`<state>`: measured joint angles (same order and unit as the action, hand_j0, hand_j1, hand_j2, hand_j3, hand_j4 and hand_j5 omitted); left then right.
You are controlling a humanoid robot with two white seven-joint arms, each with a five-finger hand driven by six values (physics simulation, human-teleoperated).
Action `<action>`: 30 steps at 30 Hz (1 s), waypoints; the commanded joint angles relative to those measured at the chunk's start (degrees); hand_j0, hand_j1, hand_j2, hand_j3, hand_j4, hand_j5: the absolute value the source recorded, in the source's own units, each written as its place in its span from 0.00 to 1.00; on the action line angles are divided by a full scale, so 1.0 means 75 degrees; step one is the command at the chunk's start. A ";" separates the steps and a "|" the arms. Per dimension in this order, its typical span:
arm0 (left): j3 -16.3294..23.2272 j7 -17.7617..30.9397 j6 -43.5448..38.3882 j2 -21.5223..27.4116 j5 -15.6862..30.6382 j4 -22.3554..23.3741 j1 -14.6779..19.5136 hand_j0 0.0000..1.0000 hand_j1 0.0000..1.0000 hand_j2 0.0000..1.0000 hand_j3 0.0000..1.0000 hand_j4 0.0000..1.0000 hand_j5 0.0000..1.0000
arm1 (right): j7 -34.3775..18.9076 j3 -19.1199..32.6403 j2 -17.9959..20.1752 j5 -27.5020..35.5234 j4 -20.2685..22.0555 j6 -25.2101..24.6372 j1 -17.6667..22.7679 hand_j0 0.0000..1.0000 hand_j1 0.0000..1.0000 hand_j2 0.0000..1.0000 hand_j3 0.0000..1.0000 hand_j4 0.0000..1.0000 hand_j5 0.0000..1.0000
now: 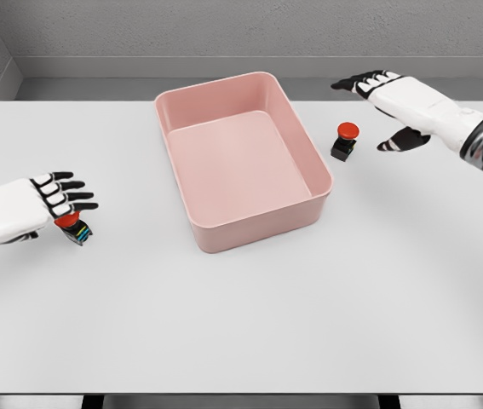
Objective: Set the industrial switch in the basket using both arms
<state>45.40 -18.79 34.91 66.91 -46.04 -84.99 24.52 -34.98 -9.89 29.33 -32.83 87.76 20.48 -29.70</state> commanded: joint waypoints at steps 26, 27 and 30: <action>0.0275 0.0266 0.0012 -0.0402 -0.0095 0.0059 0.0304 0.88 0.88 0.88 0.88 0.88 0.88 | -0.0003 -0.0662 -0.0806 -0.1224 -0.2549 -0.0481 -0.0868 1.00 1.00 1.00 1.00 1.00 1.00; 0.0275 0.0442 0.0012 -0.0402 -0.0084 0.0059 0.0304 0.83 0.83 0.83 0.83 0.83 0.83 | -0.0003 -0.0650 -0.0794 -0.1224 -0.2585 -0.0481 -0.0961 1.00 1.00 1.00 1.00 1.00 1.00; 0.0275 0.0512 0.0012 -0.0402 -0.0095 0.0047 0.0304 0.78 0.78 0.78 0.78 0.78 0.78 | -0.0003 -0.0639 -0.0806 -0.1235 -0.2901 -0.0492 -0.1278 1.00 1.00 1.00 1.00 1.00 1.00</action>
<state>47.52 -15.36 34.92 63.83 -47.01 -84.60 26.81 -35.02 -14.76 23.26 -42.16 67.14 16.88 -39.64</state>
